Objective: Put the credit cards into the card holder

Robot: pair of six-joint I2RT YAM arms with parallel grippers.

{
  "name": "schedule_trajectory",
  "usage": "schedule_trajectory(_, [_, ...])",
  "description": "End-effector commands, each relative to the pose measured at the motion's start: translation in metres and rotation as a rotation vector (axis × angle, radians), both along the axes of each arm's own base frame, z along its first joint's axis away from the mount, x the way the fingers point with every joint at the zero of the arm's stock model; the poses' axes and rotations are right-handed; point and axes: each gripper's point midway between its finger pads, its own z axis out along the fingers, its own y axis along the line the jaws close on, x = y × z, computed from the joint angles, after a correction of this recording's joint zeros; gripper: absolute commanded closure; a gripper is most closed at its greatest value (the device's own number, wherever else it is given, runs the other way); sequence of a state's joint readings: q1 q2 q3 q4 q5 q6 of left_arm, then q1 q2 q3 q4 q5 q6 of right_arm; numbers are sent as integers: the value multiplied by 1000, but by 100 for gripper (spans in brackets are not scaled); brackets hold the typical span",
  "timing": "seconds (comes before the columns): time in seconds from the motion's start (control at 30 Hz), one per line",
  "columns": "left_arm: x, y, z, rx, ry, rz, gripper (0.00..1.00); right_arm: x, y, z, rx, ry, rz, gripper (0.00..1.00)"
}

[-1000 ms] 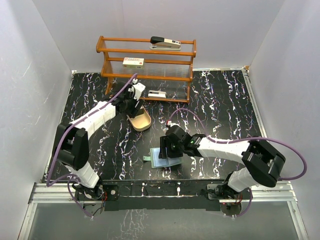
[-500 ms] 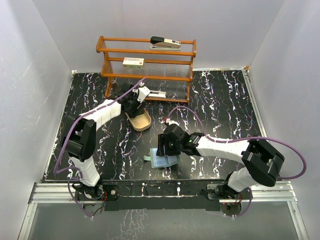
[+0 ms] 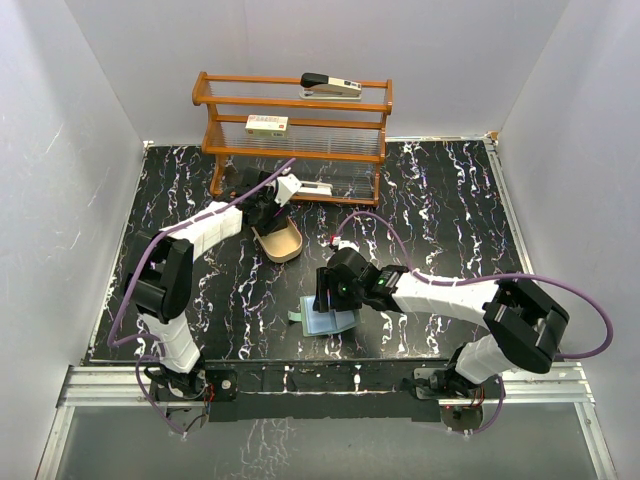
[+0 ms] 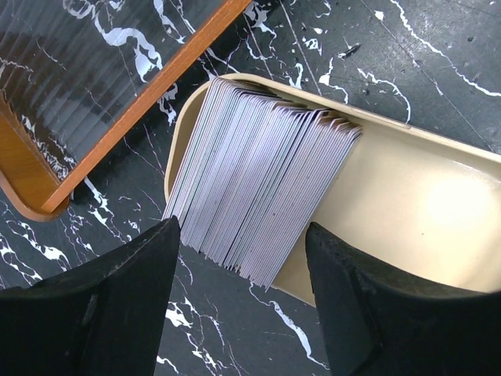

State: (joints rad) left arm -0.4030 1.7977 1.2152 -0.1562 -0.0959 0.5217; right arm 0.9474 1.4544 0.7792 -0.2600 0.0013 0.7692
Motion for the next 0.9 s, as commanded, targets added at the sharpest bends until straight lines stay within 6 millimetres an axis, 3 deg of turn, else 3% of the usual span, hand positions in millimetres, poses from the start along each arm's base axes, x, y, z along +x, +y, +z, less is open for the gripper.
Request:
schedule_trajectory(0.0, [2, -6, -4, 11, -17, -27, 37, 12, 13, 26, 68, -72, -8, 45])
schedule_trajectory(0.17, [10, 4, -6, 85, -64, 11, 38, 13, 12, 30, 73, -88, -3, 44])
schedule_trajectory(0.87, [24, 0, 20, 173, -169, 5, 55, 10, 15, 26, 81, -74, 12, 43])
